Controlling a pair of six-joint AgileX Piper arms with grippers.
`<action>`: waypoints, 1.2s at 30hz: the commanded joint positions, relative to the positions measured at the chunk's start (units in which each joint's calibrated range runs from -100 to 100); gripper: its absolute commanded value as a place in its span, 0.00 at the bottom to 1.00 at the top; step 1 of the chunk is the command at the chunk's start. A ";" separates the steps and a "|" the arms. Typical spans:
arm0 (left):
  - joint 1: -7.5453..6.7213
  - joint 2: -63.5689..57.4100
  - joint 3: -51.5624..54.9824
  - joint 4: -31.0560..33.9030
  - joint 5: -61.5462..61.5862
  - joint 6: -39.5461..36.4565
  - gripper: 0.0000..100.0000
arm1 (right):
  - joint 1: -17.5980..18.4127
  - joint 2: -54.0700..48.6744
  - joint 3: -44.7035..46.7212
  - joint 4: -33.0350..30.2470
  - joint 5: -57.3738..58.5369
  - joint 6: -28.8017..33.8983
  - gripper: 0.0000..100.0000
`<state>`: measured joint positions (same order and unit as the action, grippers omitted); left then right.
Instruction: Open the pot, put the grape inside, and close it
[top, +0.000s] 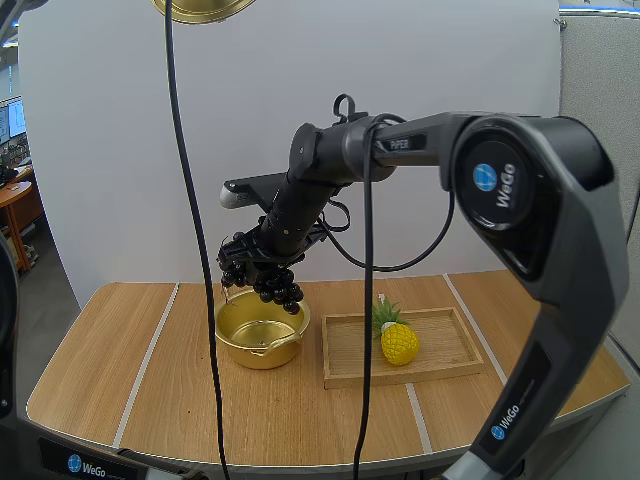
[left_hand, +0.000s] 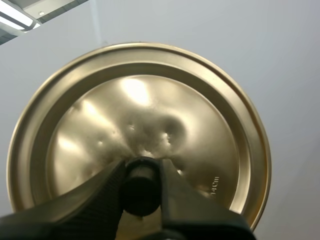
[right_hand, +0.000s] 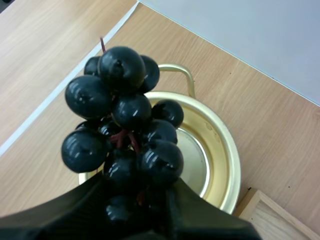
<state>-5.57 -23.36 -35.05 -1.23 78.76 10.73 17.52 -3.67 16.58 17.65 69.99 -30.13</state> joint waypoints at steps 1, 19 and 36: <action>-0.21 -0.48 -0.40 0.28 -2.70 -0.13 0.00 | 0.05 2.06 -0.98 -0.76 -2.34 -0.06 0.00; -0.21 -0.48 -0.40 0.28 -2.70 -0.13 0.00 | 0.05 14.11 -0.98 -1.96 -4.67 -0.38 0.00; -0.21 -0.48 -0.40 0.28 -2.70 -0.13 0.00 | 0.05 20.43 -0.83 -3.16 1.32 -0.16 0.00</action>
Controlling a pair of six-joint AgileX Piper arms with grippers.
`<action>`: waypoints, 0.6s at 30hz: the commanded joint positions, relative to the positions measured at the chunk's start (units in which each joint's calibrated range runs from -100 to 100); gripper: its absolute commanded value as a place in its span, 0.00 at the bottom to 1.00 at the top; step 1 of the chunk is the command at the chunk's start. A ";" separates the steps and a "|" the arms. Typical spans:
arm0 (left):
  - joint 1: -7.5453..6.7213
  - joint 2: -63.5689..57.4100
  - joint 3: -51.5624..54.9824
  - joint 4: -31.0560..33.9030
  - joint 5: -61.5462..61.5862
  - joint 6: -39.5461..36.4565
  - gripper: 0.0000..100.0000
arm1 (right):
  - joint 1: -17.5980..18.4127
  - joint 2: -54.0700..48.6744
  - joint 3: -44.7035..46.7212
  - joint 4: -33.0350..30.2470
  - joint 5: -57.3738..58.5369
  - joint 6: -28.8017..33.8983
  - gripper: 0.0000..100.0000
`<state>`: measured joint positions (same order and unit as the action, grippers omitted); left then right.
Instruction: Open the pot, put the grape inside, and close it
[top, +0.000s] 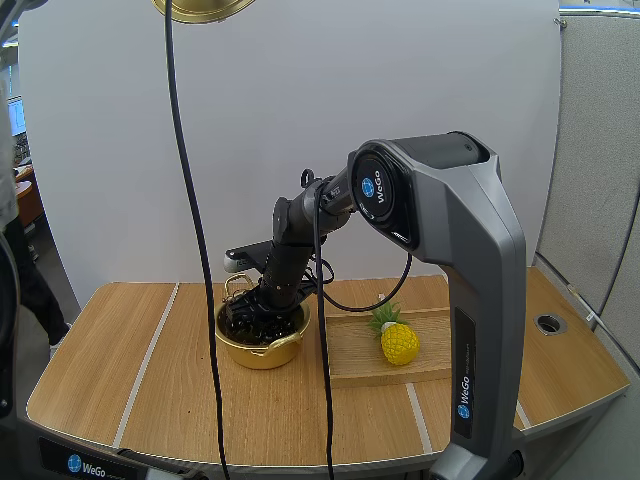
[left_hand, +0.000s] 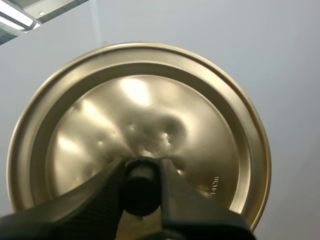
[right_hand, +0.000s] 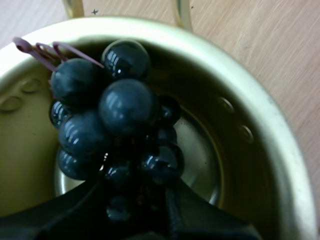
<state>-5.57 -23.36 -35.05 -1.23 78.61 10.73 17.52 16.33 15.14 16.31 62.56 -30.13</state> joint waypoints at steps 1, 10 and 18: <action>-0.21 -0.48 -0.40 0.28 -2.55 -0.13 0.00 | 0.05 0.43 0.61 -1.82 9.17 -0.16 0.00; -0.21 -0.48 -0.40 0.28 -2.55 -0.13 0.00 | 0.05 0.43 0.61 -0.26 9.00 -0.13 0.00; -0.21 -0.48 -0.40 0.28 -2.55 -0.13 0.00 | 0.05 0.43 0.61 -0.39 9.15 -0.13 0.00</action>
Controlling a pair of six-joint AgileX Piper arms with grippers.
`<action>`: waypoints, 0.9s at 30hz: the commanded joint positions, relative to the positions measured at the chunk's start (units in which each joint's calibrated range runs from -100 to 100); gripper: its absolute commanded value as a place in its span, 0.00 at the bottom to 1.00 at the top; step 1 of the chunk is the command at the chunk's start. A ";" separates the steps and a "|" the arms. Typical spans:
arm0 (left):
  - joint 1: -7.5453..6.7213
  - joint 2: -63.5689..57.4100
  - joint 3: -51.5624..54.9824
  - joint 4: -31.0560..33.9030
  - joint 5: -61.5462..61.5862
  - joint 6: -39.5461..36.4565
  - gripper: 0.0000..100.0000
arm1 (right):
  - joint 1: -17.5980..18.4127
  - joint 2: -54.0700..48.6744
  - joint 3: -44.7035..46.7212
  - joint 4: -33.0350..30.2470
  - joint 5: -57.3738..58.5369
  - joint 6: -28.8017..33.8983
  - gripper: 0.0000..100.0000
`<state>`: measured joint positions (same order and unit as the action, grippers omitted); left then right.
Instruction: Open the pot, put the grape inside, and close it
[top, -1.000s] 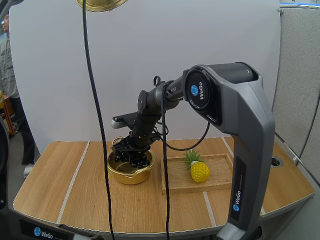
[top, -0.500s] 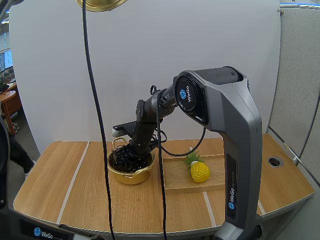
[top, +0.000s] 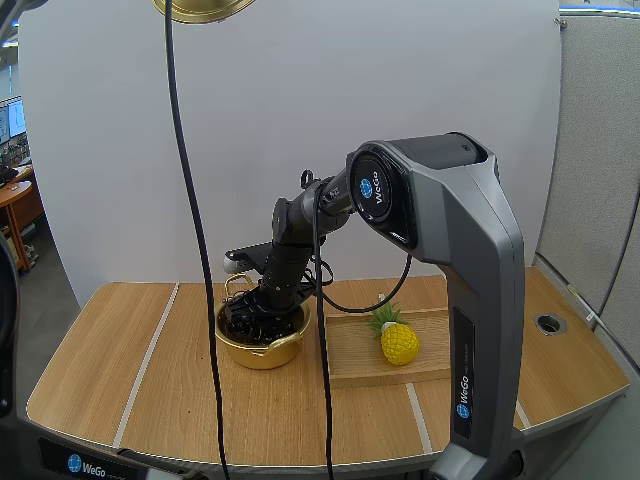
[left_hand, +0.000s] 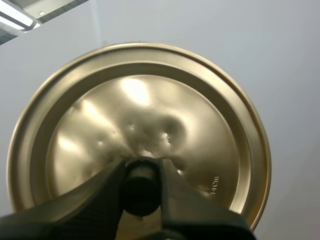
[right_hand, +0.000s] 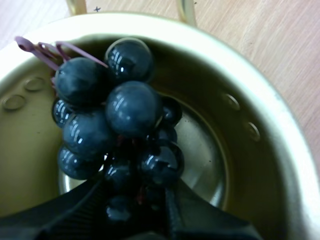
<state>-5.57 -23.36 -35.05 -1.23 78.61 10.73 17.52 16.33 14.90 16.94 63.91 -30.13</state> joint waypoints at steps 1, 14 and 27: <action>-0.21 -0.48 -0.40 0.28 -2.55 -0.13 0.00 | 0.05 0.43 0.85 -0.90 7.80 -0.13 0.00; -0.21 -0.48 -0.40 0.28 -2.55 -0.13 0.00 | 0.05 -1.02 0.85 -0.78 9.36 -0.05 1.00; -0.21 -0.48 -0.40 0.28 -2.55 -0.13 0.00 | 0.05 -18.44 0.85 -0.91 10.90 -0.05 1.00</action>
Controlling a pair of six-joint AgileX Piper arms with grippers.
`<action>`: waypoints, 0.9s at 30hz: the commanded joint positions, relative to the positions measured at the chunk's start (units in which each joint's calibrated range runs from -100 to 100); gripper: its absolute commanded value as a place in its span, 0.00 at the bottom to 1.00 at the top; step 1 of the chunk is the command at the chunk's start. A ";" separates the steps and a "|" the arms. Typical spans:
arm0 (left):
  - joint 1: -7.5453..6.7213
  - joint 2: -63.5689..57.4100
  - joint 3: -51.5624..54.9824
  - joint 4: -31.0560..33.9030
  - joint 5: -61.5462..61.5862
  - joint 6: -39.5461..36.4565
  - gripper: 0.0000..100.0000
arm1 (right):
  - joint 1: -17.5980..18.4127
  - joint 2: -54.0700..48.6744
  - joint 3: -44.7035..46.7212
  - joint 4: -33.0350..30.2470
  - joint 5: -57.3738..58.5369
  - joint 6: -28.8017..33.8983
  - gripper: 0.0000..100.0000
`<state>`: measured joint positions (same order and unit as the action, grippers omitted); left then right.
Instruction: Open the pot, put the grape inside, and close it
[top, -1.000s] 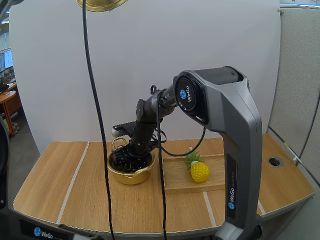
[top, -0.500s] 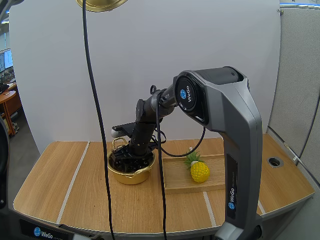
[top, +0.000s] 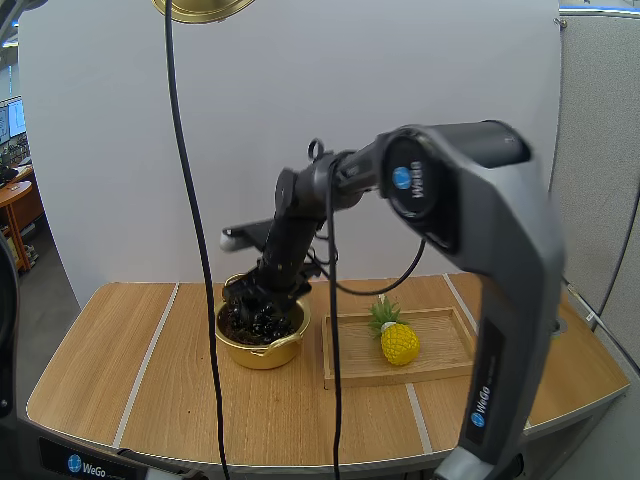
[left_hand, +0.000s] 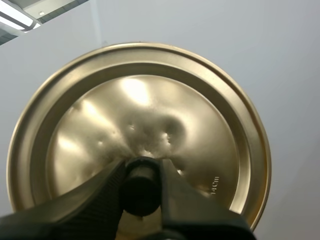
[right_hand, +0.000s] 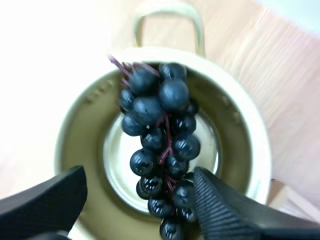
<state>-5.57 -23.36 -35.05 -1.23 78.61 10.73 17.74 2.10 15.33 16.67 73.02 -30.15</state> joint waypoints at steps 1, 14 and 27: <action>-0.21 -0.48 -0.40 0.28 -2.55 -0.13 0.00 | -0.17 -5.68 0.42 -0.64 1.93 -0.03 1.00; -0.21 -0.48 -0.40 0.28 -2.55 -0.13 0.00 | -0.17 -28.20 0.42 -3.87 6.74 1.57 1.00; -0.21 -0.48 -0.40 0.28 -2.55 -0.13 0.00 | -0.17 -45.07 0.42 -8.90 19.57 3.77 1.00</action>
<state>-5.57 -23.36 -35.05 -1.23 78.61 10.73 17.74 -39.88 15.37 8.17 89.90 -26.74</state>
